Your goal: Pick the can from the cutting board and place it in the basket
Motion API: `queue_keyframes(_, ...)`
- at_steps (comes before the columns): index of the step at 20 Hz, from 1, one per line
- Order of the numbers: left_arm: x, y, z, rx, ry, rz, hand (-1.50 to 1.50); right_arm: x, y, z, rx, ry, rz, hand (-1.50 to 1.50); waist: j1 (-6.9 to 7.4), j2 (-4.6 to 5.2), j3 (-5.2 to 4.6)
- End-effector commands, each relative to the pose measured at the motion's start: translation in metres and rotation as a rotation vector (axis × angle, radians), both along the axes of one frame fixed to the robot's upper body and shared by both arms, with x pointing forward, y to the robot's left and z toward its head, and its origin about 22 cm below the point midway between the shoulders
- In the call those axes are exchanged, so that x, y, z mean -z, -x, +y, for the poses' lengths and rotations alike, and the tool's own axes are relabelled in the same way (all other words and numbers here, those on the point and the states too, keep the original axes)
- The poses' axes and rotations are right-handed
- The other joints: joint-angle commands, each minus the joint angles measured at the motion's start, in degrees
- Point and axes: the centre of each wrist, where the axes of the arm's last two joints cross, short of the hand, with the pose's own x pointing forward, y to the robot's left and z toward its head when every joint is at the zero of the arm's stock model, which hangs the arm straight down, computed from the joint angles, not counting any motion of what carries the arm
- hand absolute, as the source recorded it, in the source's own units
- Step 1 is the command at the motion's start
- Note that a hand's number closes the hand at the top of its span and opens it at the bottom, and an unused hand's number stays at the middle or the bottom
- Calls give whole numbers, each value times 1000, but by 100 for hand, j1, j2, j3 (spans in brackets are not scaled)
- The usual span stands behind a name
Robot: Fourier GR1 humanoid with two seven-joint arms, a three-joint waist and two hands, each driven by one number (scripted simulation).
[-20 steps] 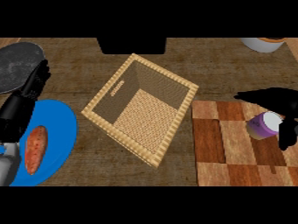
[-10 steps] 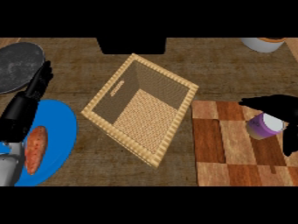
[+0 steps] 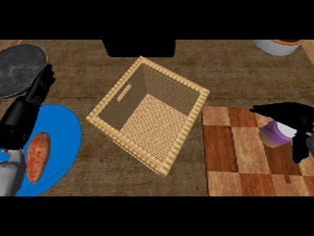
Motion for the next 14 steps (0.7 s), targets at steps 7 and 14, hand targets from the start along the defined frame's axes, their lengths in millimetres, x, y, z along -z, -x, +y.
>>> queue_keyframes(7,5,1,0,5,4,-9,0,26,6,-28,-3,-27,11,150,9,18,13)
queue_keyframes(14,-2,-4,5,1,-2,-3,0,25,-7,6,-89,-31,-73,150,4,15,11)
